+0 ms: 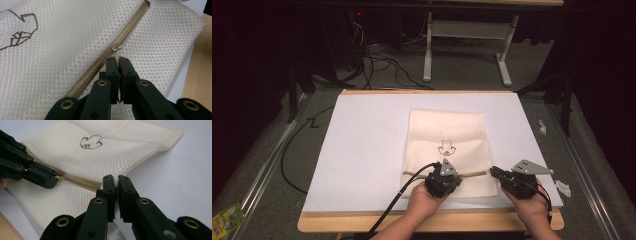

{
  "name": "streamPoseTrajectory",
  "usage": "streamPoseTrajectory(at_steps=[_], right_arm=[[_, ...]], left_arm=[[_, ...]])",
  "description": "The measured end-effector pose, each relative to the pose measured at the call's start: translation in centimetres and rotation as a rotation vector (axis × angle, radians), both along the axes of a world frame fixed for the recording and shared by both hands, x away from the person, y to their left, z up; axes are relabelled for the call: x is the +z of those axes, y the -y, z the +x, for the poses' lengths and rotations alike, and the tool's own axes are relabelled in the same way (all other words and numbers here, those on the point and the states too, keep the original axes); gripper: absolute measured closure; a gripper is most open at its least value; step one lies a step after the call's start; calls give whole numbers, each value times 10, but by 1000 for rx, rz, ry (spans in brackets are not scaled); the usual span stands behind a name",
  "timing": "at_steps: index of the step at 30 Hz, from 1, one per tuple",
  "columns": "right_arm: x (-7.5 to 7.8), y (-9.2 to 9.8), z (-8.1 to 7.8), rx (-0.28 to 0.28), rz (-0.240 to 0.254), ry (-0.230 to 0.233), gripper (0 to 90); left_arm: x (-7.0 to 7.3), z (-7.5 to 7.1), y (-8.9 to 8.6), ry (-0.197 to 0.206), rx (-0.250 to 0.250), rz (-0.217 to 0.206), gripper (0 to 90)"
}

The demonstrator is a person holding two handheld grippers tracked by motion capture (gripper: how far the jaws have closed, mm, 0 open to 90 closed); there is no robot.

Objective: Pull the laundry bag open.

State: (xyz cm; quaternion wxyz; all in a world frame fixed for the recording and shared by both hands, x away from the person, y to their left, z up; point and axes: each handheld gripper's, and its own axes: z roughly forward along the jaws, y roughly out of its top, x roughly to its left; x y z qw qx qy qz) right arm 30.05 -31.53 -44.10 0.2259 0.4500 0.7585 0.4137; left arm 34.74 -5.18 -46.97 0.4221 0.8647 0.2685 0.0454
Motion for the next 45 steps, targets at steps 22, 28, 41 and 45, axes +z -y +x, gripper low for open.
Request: streamPoseTrajectory(at_steps=[22,28,41,45], right_arm=[[-4,30,6,-99,18,-5,861],[-2,34,6,-114,29,0,860],[-10,36,4,-114,-4,-14,830],[-13,36,3,-93,6,-19,681]], left_arm=[[-1,7,-134,-44,149,-25,874],[4,14,-152,-39,166,-34,874],[2,14,-147,-41,100,-3,865],[1,14,-152,-32,122,-7,699]])
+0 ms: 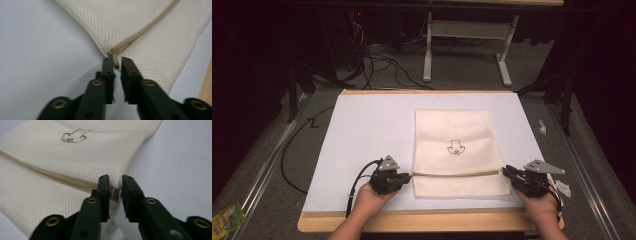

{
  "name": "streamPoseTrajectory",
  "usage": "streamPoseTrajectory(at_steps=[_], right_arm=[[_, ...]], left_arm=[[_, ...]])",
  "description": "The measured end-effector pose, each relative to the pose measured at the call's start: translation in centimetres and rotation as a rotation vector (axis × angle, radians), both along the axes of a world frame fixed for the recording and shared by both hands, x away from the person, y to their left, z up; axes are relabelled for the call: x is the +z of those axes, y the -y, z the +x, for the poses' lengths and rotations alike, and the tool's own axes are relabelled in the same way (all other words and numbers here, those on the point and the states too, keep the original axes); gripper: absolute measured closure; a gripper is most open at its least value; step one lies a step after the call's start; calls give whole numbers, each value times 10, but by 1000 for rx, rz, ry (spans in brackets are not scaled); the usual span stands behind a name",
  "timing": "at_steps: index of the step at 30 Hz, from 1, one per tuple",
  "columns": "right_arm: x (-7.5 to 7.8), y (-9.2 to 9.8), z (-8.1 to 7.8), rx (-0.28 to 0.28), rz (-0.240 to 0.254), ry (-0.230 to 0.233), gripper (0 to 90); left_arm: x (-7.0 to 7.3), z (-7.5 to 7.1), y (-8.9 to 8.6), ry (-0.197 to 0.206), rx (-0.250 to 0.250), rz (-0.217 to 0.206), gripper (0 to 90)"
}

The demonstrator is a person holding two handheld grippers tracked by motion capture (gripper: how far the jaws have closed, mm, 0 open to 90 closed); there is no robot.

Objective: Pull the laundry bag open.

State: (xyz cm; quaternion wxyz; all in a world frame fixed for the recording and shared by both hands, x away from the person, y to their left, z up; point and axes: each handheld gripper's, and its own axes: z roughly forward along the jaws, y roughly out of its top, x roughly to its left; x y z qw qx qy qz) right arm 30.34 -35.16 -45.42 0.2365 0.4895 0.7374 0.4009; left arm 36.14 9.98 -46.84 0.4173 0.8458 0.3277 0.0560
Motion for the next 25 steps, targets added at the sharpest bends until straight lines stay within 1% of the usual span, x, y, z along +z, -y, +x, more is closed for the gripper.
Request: streamPoseTrajectory(at_steps=[1,2,3,4,5,7,8,9,10,12,13,14,15,16,17,18,20,22,24,25], right_arm=[[0,1,-1,4,5,11,625],[1,2,-1,-2,11,19,571],[1,2,-1,-2,11,19,571],[2,5,-1,-19,31,42,464],[2,8,-1,-34,31,60,417],[3,13,-1,-52,21,69,328],[3,16,0,-67,17,75,296],[3,16,0,-67,17,75,296],[3,23,-1,-97,-7,87,262],[4,33,-1,-128,-6,95,243],[4,33,-1,-128,-6,95,243],[4,42,-1,-161,-1,104,232],[4,42,-1,-161,-1,104,232],[4,50,-2,-185,8,106,230],[4,50,-2,-185,8,106,230],[4,54,-2,-200,22,102,228],[3,55,-2,-203,25,100,224],[3,54,-1,-195,22,106,219],[3,51,-1,-187,17,115,209],[3,51,-1,-187,17,115,209]], left_arm=[[1,0,-2,14,10,-15,632],[3,1,-5,37,24,-25,579],[3,1,-5,37,24,-25,531],[7,2,-14,104,89,-35,485],[9,2,-18,129,114,-31,445],[13,3,-27,192,199,-15,367],[13,3,-27,192,199,-15,347],[15,4,-33,218,243,-10,347],[19,5,-44,245,315,-29,320],[23,7,-54,258,362,-49,293],[23,7,-54,258,362,-49,284],[25,8,-64,257,384,-78,286],[25,8,-64,257,384,-78,294],[24,9,-69,247,381,-91,302],[24,9,-69,247,381,-91,302],[23,10,-69,246,382,-83,302],[21,10,-68,243,373,-71,298],[21,10,-67,246,370,-73,294],[21,10,-65,254,355,-63,288],[21,10,-65,254,355,-63,287]])
